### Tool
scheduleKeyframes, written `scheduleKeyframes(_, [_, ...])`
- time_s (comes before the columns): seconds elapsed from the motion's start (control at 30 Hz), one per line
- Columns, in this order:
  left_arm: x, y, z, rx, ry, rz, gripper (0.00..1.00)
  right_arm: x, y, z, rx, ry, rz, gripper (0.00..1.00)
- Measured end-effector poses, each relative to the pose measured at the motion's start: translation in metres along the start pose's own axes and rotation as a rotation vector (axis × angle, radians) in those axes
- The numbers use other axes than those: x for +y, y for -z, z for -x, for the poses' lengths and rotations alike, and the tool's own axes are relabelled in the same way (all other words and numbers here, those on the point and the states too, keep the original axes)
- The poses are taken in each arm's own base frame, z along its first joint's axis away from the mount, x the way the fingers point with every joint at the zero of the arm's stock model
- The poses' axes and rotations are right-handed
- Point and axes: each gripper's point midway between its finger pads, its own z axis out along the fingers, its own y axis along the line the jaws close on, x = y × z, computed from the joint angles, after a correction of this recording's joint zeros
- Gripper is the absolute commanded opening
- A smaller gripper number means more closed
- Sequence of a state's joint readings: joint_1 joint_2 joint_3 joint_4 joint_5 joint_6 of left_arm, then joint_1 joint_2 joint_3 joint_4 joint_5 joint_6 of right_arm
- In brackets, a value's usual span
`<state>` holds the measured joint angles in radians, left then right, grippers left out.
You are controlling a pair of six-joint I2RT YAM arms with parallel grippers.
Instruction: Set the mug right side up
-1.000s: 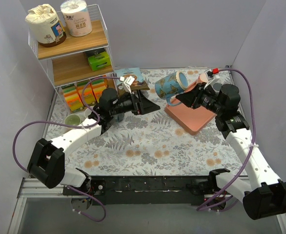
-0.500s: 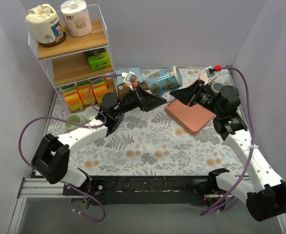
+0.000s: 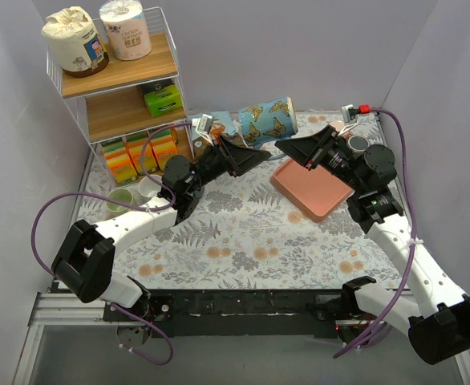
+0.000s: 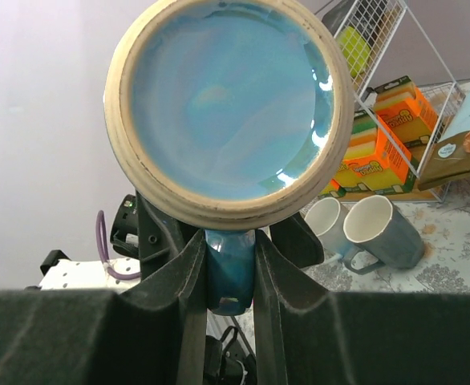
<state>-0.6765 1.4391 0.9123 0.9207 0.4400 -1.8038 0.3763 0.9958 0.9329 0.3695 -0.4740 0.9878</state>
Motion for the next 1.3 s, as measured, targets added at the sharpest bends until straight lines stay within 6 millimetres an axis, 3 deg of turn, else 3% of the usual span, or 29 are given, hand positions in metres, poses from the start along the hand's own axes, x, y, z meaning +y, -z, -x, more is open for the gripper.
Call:
scheduleKeyframes(0.17, [0.001, -0.001, 0.004, -0.024, 0.001, 0.009, 0.58, 0.007, -0.003, -0.002, -0.011, -0.005, 0.021, 0.01])
scheduleKeyframes(0.37, [-0.002, -0.005, 0.010, -0.042, -0.019, 0.010, 0.49, 0.007, -0.006, -0.008, -0.011, -0.013, 0.018, 0.01])
scheduleKeyframes(0.6, [-0.005, -0.005, 0.014, -0.056, -0.023, 0.021, 0.20, 0.007, -0.009, -0.008, -0.035, 0.002, 0.005, 0.01])
scheduleKeyframes(0.7, [-0.006, -0.005, 0.015, -0.060, -0.007, 0.027, 0.01, 0.004, -0.010, -0.010, -0.044, 0.013, 0.006, 0.01])
scheduleKeyframes(1.0, [0.000, -0.004, 0.012, -0.045, 0.012, 0.070, 0.00, -0.003, -0.008, -0.013, -0.059, 0.013, -0.004, 0.01])
scheduleKeyframes(1.3, [0.002, 0.000, 0.011, -0.035, -0.006, 0.108, 0.00, -0.007, -0.006, -0.018, -0.047, 0.027, -0.023, 0.39])
